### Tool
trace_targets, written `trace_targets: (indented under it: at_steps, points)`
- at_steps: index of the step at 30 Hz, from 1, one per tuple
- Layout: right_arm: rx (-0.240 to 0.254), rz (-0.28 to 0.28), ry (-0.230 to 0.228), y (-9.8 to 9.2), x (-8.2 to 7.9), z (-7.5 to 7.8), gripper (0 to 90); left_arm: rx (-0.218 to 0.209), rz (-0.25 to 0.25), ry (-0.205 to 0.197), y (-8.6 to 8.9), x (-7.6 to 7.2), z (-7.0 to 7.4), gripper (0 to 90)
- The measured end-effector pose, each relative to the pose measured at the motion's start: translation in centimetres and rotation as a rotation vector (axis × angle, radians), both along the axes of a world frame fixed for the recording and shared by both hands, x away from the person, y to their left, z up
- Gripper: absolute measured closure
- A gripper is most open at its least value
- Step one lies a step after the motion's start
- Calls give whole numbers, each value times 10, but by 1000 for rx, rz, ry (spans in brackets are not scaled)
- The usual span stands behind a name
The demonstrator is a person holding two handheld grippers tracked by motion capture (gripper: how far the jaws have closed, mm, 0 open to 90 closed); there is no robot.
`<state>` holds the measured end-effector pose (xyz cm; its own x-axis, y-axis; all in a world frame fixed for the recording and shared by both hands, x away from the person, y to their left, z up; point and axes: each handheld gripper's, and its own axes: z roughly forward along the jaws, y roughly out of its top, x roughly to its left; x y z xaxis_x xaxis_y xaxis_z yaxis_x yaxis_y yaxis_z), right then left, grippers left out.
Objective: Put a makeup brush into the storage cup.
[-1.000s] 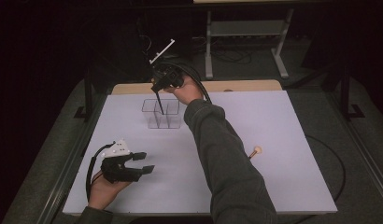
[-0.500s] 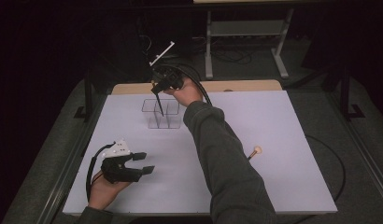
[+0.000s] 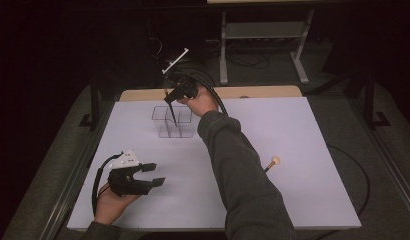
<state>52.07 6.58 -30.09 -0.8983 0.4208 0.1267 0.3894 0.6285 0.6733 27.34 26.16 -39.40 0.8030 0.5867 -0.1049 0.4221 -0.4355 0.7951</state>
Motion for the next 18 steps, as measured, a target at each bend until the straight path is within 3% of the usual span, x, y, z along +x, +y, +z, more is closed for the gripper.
trace_targets:
  at_steps: [18]
  points:
    - [-2, -13, 15, -1, 1, -13, 828, -6, -4, -7, 0, 0, 2, 368]
